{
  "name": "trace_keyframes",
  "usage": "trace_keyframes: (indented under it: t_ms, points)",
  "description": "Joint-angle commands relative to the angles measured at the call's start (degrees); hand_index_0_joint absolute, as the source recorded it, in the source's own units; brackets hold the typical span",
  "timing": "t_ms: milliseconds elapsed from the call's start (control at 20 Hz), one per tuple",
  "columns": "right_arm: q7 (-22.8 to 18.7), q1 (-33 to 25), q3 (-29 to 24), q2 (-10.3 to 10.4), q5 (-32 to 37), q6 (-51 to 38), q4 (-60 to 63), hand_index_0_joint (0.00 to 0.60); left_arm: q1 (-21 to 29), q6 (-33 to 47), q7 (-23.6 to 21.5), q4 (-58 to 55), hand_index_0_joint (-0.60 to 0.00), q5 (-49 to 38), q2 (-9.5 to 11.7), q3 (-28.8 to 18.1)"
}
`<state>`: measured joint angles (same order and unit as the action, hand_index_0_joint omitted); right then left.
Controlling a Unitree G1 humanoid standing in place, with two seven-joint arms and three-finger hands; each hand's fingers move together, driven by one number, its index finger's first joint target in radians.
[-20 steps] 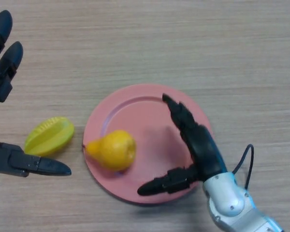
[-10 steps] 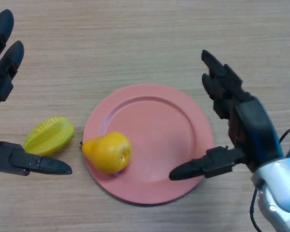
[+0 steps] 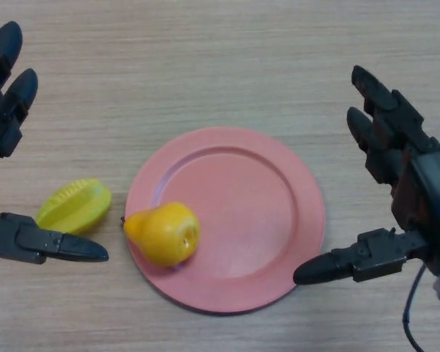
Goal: Pick up the yellow pear and place it on the plate
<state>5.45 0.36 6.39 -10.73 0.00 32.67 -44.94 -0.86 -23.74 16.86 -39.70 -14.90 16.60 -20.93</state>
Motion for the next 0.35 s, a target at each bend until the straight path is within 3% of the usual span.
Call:
trace_keyframes:
  t_ms: [50, 350]
  points:
    - [0.1, -0.8, -2.7, -1.3, 1.7, -4.3, -4.7, 0.0, 1.4, 6.1, -0.1, -2.1, 0.0, -1.1, 2.5, -2.7]
    - [0.1, -1.4, -2.2, -1.3, 1.2, -2.2, -5.6, 0.0, 1.9, 6.6, -0.7, -1.7, 0.0, -0.3, 2.7, -2.1]
